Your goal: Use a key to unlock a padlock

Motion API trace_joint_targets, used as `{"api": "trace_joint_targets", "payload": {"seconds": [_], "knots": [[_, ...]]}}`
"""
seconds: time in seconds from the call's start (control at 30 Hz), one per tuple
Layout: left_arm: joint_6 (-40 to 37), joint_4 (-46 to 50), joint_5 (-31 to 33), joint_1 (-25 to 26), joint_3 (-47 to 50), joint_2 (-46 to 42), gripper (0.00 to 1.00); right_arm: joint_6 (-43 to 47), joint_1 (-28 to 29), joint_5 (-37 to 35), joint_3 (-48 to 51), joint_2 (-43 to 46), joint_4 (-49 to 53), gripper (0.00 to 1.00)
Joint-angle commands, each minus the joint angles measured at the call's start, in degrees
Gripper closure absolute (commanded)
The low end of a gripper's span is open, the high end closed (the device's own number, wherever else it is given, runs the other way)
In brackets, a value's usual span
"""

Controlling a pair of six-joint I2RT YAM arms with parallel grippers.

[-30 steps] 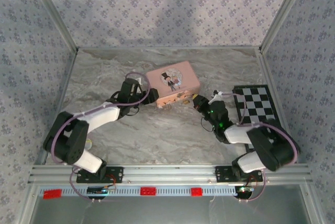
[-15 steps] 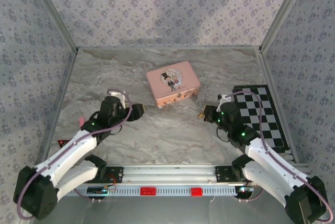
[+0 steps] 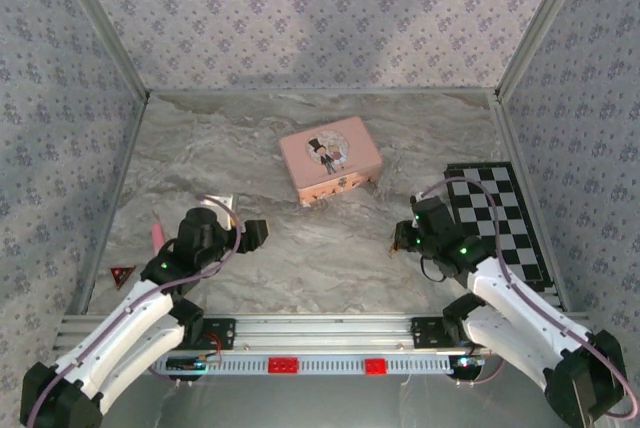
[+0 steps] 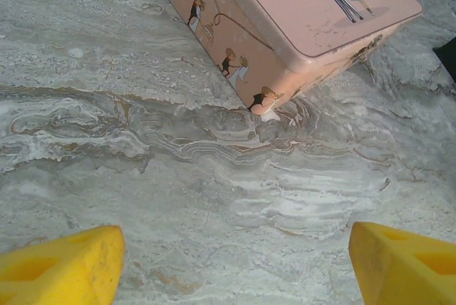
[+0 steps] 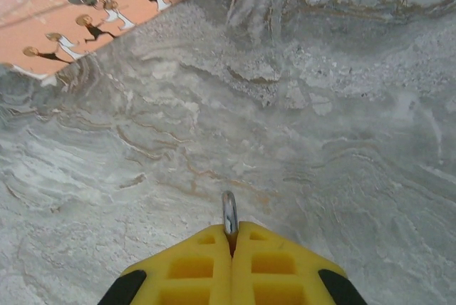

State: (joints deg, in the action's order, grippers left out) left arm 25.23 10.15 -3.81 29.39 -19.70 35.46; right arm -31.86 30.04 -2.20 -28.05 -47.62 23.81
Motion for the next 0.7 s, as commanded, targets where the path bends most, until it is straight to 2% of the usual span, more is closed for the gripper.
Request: {"api": "trace_joint_targets", "payload": {"seconds": [0.0,0.23,0.67], "knots": [[-2.0,-2.4,-1.1,0.4,1.6,-2.6,0.17,0.7,0.4,0.7,-3.6,-3.7,3.6,1.0],[-2.4,-4.1,0.0,0.4,4.2,-5.7,0.16,1.0,0.5,-0.1,-6.2,-11.4,4.1,1.0],[-2.4,-5.3,-0.1,0.4,5.2,-6.2,0.15,1.6,-0.3,-0.7,-11.1,-23.0,1.6,1.0]]}}
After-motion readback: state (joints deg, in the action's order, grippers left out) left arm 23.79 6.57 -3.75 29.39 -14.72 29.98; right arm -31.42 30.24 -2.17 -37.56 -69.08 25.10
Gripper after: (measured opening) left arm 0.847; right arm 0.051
